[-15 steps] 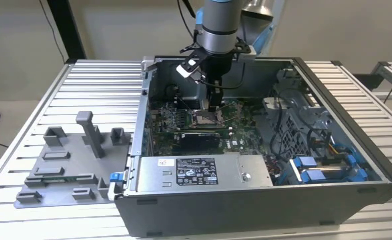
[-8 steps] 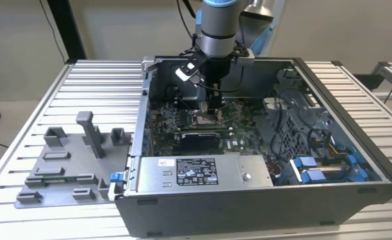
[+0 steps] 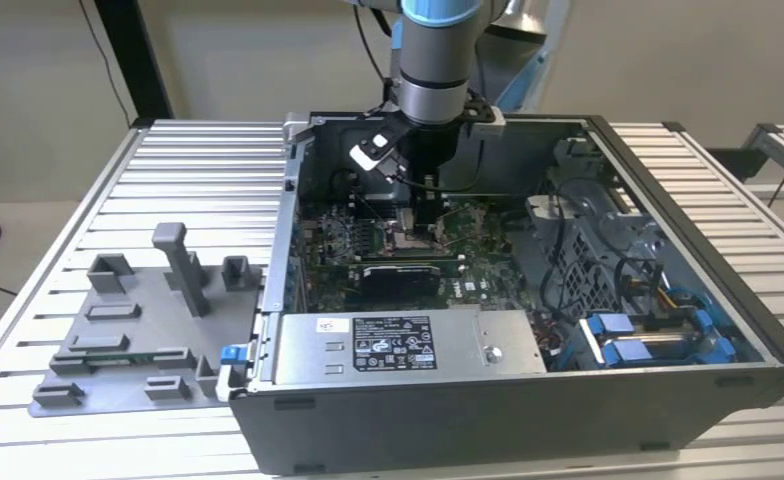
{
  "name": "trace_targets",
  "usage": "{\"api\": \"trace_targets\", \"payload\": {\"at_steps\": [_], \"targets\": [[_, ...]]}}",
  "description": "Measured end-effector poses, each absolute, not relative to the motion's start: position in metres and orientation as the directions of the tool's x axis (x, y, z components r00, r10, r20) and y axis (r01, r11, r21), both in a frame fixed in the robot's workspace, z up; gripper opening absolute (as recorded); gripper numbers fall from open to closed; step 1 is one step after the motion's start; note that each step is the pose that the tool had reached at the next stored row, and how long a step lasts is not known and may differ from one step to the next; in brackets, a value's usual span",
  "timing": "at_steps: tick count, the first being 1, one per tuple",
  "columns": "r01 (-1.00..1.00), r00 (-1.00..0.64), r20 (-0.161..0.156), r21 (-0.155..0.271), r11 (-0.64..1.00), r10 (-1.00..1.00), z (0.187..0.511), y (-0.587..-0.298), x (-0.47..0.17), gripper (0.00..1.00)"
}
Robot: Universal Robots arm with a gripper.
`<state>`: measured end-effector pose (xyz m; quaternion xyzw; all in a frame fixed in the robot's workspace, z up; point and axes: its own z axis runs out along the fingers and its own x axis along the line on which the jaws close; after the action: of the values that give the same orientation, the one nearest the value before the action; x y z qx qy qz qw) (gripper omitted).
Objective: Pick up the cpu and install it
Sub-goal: 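Place the cpu into insertion slot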
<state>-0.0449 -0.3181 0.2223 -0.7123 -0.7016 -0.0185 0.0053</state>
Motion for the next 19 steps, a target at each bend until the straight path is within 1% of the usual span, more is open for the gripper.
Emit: {"api": "trace_targets", "payload": {"at_steps": [19], "targets": [[1.000,0.015,0.034,0.014,-0.015,0.999,0.2139,-0.3180,-0.0453,0.00]]}}
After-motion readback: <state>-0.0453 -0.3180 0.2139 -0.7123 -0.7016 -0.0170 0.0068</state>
